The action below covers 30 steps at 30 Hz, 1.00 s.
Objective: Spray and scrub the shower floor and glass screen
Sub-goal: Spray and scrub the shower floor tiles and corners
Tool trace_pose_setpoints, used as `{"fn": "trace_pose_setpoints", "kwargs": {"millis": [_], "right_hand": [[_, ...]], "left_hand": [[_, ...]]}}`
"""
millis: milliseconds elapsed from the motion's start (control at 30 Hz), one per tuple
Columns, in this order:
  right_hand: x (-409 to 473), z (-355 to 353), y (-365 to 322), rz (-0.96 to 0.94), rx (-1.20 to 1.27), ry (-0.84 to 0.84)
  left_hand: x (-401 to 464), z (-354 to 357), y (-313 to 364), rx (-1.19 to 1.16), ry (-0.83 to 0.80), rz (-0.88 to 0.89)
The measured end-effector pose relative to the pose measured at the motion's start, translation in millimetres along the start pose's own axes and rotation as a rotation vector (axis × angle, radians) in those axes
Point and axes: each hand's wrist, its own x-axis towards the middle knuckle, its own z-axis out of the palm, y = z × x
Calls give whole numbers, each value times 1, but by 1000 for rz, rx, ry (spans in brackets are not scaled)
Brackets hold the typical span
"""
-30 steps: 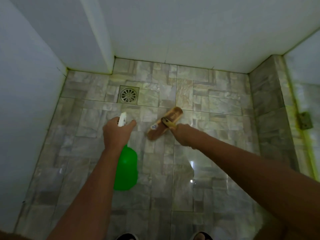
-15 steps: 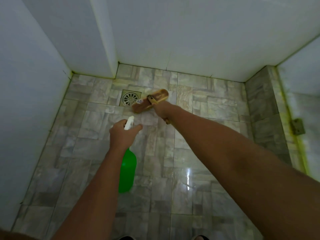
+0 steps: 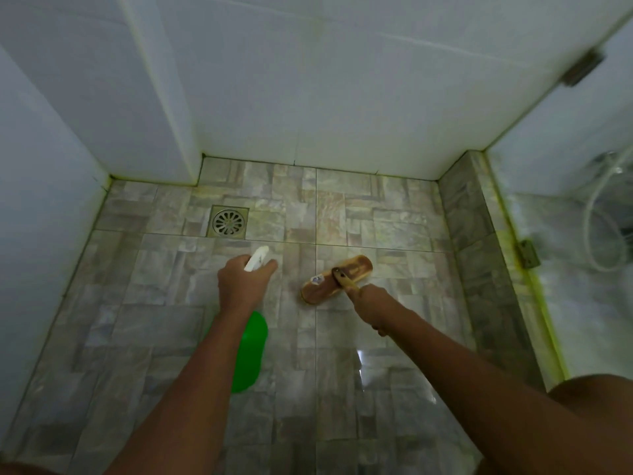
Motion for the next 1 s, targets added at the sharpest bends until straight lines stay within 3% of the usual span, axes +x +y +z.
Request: {"fn": "trace_pose_setpoints", "kwargs": {"millis": [267,467,600,733,1000], "right_hand": [[-15,-15,0,-138,-87,-26],[-6,-19,14,-86,-187,-23],[1,-18,8,-67,-164,-9],[11,-21,-49,-217,-288,-47],[82,13,-200,-504,-217,-8]], "left_hand": [[-9,8,2,29,25,-8],[-9,12,1,-6,13,34],[-15,4,0,-38,129,24],[-18,-7,-9,-54,234,25],[-2,-24,-28,-103,269,63]]}}
